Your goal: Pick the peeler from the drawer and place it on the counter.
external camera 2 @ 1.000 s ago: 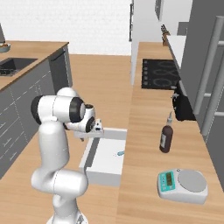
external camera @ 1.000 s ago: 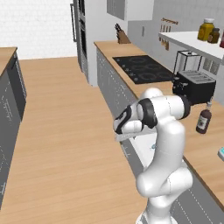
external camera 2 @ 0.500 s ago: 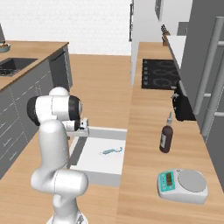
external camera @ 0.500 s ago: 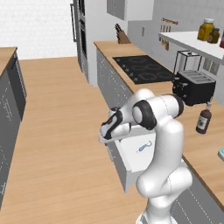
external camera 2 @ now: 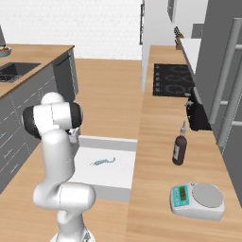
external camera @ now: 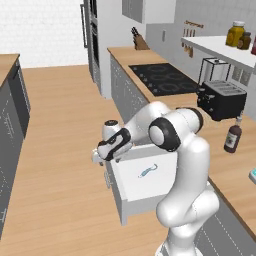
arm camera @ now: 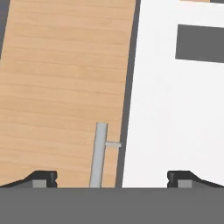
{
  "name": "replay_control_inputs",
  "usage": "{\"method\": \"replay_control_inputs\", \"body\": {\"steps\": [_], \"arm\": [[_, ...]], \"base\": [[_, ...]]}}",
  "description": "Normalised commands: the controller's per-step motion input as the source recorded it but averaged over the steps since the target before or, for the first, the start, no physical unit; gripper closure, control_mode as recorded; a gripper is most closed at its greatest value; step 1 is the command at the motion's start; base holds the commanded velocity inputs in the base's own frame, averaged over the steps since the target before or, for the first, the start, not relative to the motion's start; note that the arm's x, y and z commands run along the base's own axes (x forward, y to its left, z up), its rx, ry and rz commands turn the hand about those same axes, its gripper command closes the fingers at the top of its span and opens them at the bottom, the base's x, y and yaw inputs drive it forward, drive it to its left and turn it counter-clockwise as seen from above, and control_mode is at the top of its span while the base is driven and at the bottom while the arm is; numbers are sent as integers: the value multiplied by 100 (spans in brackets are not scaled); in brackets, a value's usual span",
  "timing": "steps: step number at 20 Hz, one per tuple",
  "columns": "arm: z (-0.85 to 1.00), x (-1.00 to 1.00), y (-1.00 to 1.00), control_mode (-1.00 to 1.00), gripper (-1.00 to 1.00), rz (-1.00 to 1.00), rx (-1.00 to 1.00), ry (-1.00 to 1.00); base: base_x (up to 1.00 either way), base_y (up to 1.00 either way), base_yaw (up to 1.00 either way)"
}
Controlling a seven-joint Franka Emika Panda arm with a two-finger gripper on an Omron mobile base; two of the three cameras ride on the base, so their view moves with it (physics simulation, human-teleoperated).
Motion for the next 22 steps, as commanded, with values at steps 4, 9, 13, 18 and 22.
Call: {"method": "replay_control_inputs", "body": {"steps": [4, 9, 13, 18, 22], "arm": [[98, 0, -18, -100, -100, -10, 4, -4], [86, -8, -98, -100, -100, -32, 13, 9], [18, -41, -100, -100, -100, -44, 7, 15], [-16, -23, -88, -100, -100, -44, -4, 14], [-64, 35, -64, -100, -100, -3, 0, 0]], "base": [[0, 0, 0], [0, 0, 0], [0, 0, 0], [0, 0, 0], [0, 0, 0]]}}
